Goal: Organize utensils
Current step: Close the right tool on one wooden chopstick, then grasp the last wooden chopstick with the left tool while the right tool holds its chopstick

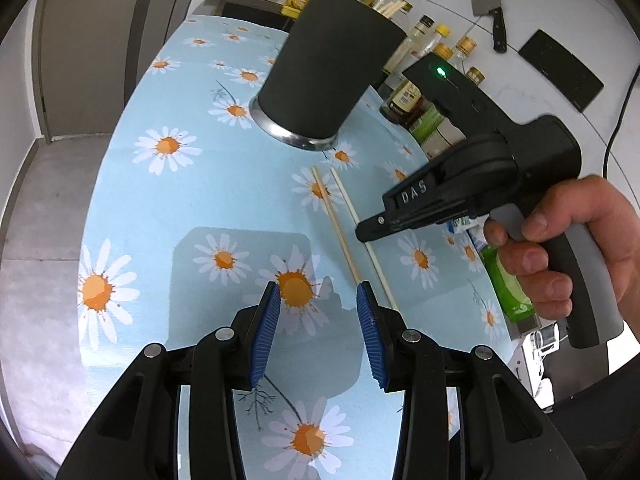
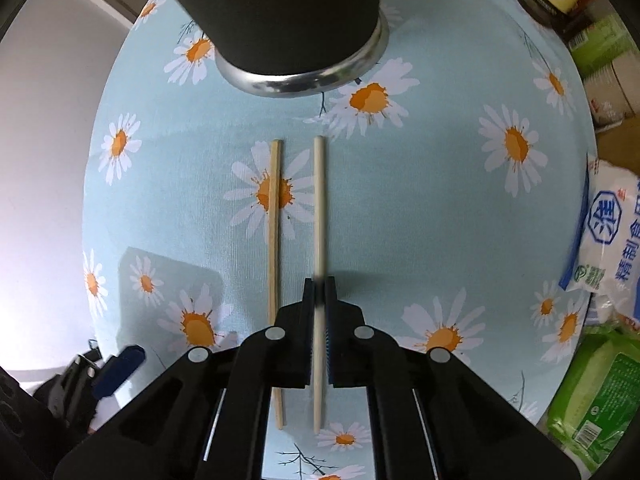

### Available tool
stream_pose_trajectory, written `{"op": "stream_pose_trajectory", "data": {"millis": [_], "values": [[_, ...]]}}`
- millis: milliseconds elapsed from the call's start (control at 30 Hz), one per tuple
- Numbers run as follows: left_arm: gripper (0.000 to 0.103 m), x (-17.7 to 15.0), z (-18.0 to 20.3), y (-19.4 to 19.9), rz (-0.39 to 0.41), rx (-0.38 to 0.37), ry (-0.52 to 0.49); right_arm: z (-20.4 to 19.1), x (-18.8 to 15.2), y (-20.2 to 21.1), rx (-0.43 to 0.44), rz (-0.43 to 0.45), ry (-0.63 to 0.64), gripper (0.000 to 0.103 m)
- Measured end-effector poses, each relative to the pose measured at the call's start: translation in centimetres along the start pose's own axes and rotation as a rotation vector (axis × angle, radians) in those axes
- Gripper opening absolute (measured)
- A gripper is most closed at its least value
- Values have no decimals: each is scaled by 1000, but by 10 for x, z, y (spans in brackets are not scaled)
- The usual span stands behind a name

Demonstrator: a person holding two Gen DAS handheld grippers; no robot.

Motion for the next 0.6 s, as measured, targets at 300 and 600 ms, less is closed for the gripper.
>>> {"op": "stream_pose_trajectory", "data": {"millis": [300,600], "values": [[37,18,16,-10,-44,47,17,25,2,17,150,20,-14,6],[37,43,19,-21,-119,107,55,56,-5,62,294,96,26,6]]}}
Point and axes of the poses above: each gripper's, at about its wrist camera, not at the fingertips, and y roughly against the way its jaws point, z to its right, x to its top, the point moved 4 cm from there along -y, roughly the way its jaws point, and after that the axes turned 12 degrees about -y, right-handed, at the moved point
